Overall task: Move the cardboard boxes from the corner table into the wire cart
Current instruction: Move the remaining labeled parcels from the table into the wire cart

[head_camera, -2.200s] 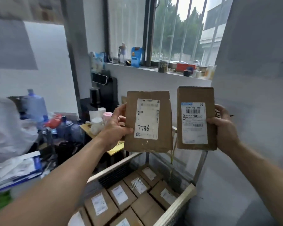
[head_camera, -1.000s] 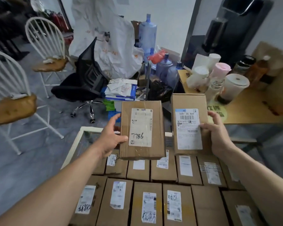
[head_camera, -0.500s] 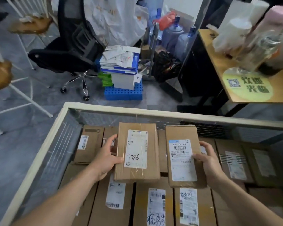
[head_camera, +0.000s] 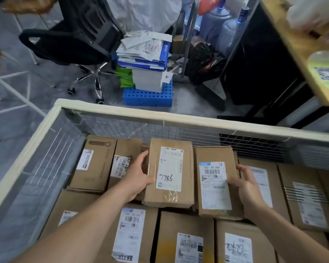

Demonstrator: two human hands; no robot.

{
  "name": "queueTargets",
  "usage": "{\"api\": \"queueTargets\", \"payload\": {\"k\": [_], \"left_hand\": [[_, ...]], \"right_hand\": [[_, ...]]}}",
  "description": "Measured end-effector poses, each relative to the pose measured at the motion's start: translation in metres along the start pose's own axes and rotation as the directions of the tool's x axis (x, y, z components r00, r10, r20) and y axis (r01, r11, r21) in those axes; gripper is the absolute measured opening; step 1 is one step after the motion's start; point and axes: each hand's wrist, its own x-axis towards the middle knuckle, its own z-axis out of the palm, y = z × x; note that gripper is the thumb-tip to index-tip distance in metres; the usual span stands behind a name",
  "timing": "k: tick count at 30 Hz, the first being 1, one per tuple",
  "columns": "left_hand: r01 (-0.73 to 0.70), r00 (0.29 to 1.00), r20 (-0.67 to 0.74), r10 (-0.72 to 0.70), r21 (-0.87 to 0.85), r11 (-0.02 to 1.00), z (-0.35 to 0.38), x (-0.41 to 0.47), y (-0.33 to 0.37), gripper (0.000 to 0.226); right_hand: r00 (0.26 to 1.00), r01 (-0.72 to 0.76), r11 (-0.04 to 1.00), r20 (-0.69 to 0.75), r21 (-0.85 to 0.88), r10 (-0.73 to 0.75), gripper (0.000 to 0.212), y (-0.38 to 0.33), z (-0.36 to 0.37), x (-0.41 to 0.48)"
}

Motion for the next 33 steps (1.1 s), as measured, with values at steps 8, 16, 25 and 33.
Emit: {"api": "queueTargets", "payload": {"k": [8, 16, 25, 33], "left_hand": [[0.012, 0.980, -0.185, 0.068, 0.401, 0.916, 0.001, 0.007, -0.004, 0.079], [-0.004, 0.986, -0.147, 0.083, 0.470, 0.883, 0.008, -0.001, 0.002, 0.072], [-0.055, 0.982, -0.115, 0.147, 0.575, 0.817, 0.011, -0.042, 0.041, 0.067], [-0.267, 0.936, 0.043, 0.351, 0.738, 0.620, 0.047, -0.125, 0.149, 0.064]], "right_hand": [[1.000, -0.001, 0.977, -0.016, -0.212, -0.003, 0.040, 0.010, 0.012, 0.013], [0.997, 0.037, 0.960, 0.075, -0.278, -0.017, 0.010, 0.000, 0.013, 0.002], [0.982, 0.090, 0.923, 0.188, -0.375, -0.019, 0.048, -0.022, -0.005, -0.033], [0.945, 0.324, 0.789, 0.148, -0.521, -0.291, 0.063, -0.094, -0.052, -0.111]]}}
